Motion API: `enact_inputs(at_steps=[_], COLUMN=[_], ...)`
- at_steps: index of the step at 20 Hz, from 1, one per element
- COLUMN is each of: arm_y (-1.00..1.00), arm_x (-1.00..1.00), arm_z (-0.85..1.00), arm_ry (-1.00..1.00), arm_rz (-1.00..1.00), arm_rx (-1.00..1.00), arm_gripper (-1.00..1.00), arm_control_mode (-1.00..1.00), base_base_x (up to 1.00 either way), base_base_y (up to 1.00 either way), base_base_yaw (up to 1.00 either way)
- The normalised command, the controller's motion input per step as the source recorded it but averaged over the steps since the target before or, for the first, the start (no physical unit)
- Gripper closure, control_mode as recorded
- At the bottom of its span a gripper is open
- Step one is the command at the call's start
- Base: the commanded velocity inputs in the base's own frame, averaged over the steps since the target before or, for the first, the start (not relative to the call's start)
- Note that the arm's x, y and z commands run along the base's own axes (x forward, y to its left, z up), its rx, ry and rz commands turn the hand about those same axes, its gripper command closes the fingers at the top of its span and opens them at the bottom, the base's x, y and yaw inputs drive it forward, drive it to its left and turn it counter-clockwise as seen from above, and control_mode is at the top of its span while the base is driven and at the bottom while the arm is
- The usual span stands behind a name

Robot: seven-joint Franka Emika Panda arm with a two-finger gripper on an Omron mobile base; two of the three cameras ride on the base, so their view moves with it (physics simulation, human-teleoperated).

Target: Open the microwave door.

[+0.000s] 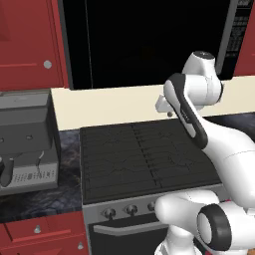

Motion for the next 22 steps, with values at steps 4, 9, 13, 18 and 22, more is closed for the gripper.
enact_inputs(at_steps=[4,9,13,18,22], arm_y=[0.00,-0.08,-0.21,-0.46,-0.70], arm_x=[-0.27,-0.68,-0.81,-0.74,-0.44], arm_z=[0.00,0.23,0.45,0.63,0.76], arm_ry=[-0.13,-0.44,-0.58,-0.73,-0.76], arm_rz=[0.00,0.00,0.00,0.00,0.00], arm_rx=[0.00,0.02,0.03,0.02,0.01], arm_gripper=[-1.00,-1.00,-1.00,-1.00,-1.00], arm_control_mode=[-1.00,-1.00,-1.00,-1.00,-1.00], base_base_x=[0.00,0.00,0.00,0.00,0.00], base_base_y=[0.00,0.00,0.00,0.00,0.00], base_base_yaw=[0.00,0.00,0.00,0.00,0.00])
